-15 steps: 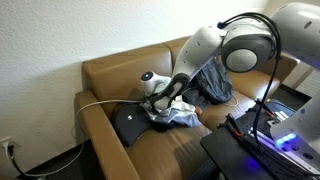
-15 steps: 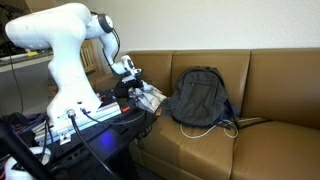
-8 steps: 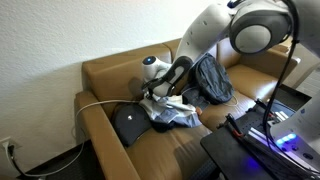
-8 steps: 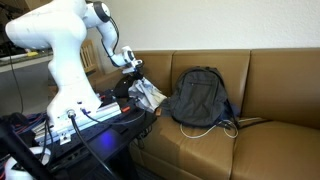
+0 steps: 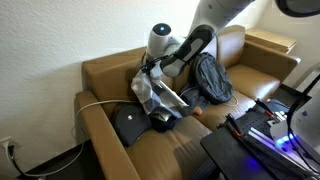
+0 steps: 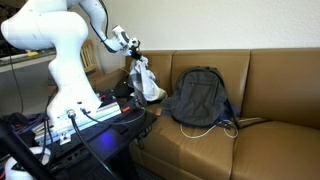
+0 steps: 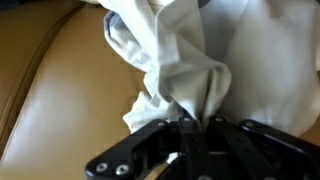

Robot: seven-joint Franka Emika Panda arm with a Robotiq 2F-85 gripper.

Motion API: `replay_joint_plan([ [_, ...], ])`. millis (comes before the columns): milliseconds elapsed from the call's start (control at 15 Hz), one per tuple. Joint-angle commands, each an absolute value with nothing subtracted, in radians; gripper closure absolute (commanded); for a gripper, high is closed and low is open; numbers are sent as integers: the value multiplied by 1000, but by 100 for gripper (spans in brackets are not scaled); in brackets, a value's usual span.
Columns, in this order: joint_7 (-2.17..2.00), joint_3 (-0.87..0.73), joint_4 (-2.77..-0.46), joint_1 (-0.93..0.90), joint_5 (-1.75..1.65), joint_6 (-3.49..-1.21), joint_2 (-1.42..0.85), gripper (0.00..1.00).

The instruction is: Move a cloth to the right

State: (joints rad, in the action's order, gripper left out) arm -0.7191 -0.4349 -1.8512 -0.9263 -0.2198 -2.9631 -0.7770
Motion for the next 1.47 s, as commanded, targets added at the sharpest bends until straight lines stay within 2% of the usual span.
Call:
replay_joint_plan([
  [0,-707,-459,-1867,-951,-198,-2963,-754,90],
  [133,-705,-453,-1867,-949,-196,-2957,-754,90],
  [200,-704,-452,-1864,-950,-192,-2957,-767,97],
  [400,-731,-439,-1811,-928,-141,-2982,-765,97],
  [600,-732,-424,-1785,-897,-54,-2981,-667,97],
  [933,-834,-499,-1754,-890,-3,-2962,-510,97],
  [1067,-833,-512,-1738,-904,-13,-2982,-547,97],
  [1133,-839,-522,-1735,-902,-15,-2978,-526,90],
  [1200,-837,-522,-1736,-901,-15,-2977,-522,90],
  [1267,-837,-520,-1737,-902,-15,-2977,-528,97],
  [1400,-866,-473,-1703,-857,-34,-2958,-571,97],
])
